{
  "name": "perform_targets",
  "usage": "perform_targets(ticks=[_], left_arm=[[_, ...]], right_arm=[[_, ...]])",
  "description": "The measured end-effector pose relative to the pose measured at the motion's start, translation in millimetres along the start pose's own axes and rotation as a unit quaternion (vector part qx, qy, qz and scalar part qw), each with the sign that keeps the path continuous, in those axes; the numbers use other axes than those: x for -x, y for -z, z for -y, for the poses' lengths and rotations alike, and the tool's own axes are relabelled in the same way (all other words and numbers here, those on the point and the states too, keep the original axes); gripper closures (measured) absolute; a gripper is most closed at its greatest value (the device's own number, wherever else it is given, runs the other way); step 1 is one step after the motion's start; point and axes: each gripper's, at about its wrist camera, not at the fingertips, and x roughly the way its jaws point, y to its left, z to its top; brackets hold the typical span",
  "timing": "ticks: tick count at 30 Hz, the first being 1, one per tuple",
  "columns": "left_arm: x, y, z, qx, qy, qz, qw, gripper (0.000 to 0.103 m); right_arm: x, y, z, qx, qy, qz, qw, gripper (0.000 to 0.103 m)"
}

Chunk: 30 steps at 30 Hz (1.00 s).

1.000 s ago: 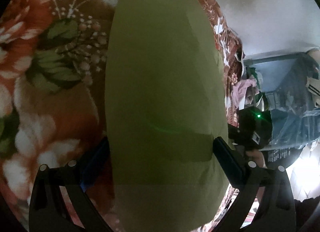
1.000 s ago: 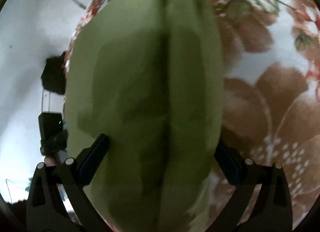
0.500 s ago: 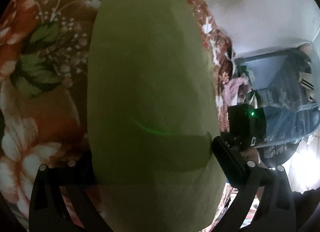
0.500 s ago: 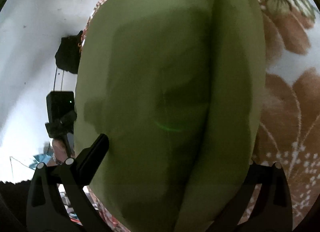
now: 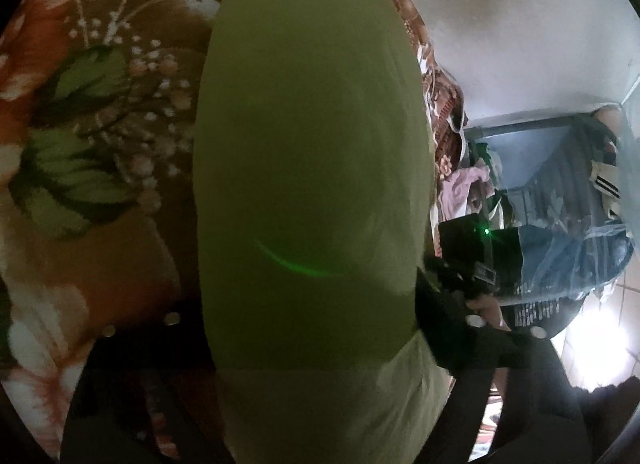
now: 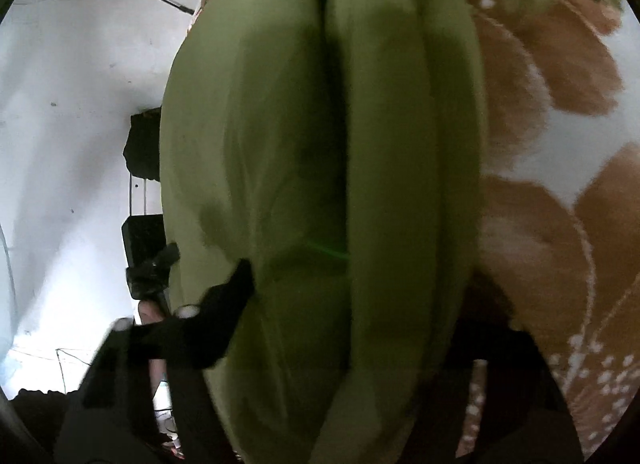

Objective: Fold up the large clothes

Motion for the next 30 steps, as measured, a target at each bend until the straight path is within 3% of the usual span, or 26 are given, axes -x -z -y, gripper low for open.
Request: perform_targets(ticks=[3, 9, 17, 30], left_arm=[[-1, -1, 0, -0.003, 0.001, -0.005, 1.0, 0.032], [-5, -3, 8, -0.019, -0.009, -0.012, 0.9997, 0.053], [2, -2, 39, -0.071, -0.019, 0.003, 0.9973, 0.069], [13, 21, 90, -0.11, -0.019, 0.015, 0.9936, 0.074]], right_arm=[[-2, 2, 2, -0.002, -0.016, 0.003, 1.0, 0.063], [-15, -1, -18, 0.022, 0.005, 0.006, 1.0, 0.076], [-10, 7, -42, 0.054, 0.042, 0.031, 0.997, 0.083], [6, 36, -99, 0.099, 0.084, 0.07, 0.989, 0.085]])
